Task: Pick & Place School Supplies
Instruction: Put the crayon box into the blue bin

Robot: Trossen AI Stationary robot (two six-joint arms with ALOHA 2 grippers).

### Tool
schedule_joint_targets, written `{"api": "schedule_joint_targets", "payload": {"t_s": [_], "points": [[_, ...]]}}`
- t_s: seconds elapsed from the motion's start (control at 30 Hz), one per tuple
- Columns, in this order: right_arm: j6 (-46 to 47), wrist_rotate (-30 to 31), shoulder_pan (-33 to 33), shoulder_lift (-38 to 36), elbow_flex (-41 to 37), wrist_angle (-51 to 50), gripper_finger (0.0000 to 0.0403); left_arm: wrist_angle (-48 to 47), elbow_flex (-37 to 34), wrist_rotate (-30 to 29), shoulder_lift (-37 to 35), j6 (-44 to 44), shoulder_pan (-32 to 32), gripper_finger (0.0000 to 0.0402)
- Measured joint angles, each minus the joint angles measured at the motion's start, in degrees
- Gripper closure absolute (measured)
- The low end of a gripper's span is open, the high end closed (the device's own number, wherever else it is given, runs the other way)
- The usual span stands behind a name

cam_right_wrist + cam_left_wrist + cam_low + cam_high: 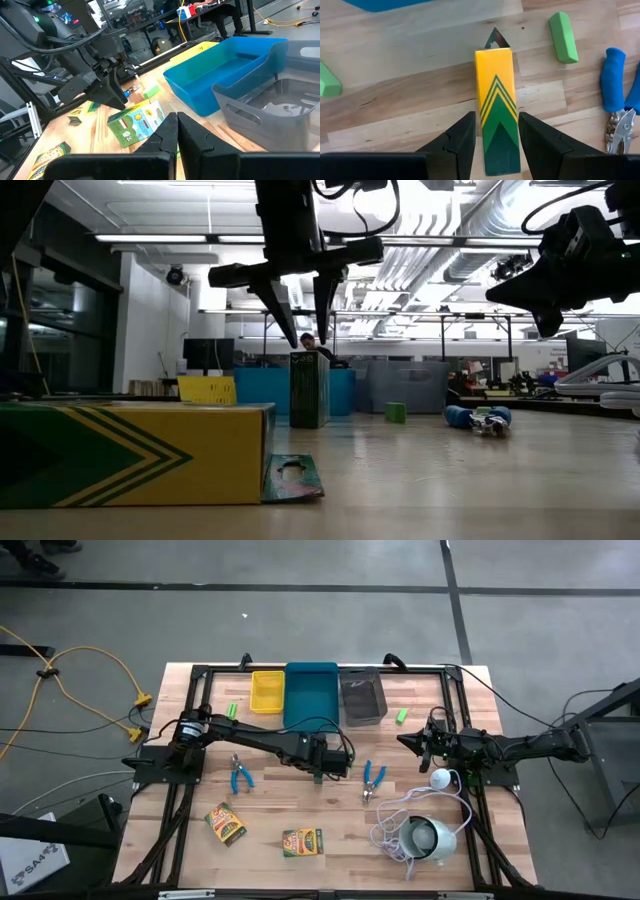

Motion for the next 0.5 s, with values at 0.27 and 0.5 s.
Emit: {"api": "schedule_joint_targets", "payload": {"t_s": [0.27,0.5], "points": [[0.0,0.0,0.0,0.0,0.0,0.0,0.04,0.1,0.0,-1.1,0.0,1.5,-0.6,0.0245],[0.0,0.0,0.0,0.0,0.0,0.0,0.04,1.2,0.0,-2.9,0.0,1.5,-1.2,0.0197]]}}
